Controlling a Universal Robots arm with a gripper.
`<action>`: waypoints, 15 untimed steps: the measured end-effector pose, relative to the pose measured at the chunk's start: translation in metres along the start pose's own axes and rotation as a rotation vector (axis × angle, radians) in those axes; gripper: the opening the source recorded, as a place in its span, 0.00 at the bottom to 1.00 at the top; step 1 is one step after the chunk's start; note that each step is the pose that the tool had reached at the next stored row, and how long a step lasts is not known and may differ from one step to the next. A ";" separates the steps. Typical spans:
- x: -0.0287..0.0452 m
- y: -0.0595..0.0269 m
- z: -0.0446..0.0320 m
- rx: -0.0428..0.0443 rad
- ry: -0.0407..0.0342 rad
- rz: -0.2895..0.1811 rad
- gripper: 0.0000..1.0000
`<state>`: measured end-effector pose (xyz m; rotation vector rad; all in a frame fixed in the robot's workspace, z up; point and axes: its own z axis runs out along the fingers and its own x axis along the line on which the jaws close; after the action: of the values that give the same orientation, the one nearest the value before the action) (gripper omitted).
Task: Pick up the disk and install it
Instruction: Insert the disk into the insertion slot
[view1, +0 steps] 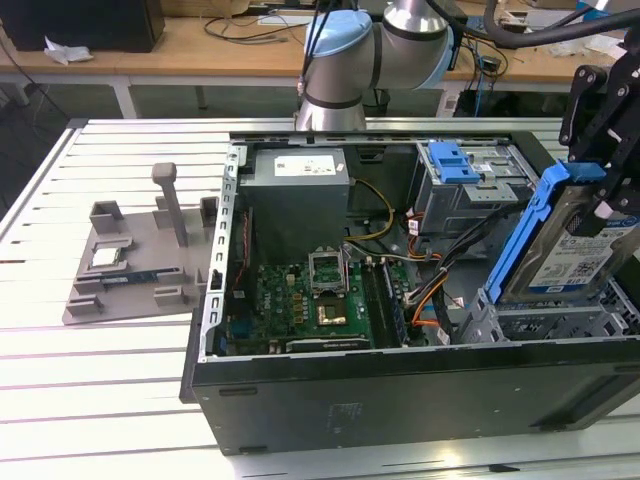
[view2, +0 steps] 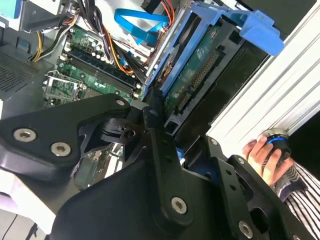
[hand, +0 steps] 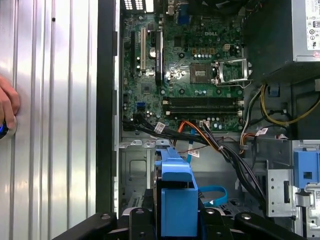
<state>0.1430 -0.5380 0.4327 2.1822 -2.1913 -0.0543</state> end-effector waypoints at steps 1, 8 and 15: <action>0.0000 0.0006 0.0002 0.0005 -0.0004 0.000 0.37; 0.0001 0.0036 -0.0044 0.0101 0.0003 0.002 0.37; 0.0000 0.0035 -0.0025 0.0088 0.0151 0.007 0.37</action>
<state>0.1397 -0.5379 0.4354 2.1721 -2.1954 -0.0278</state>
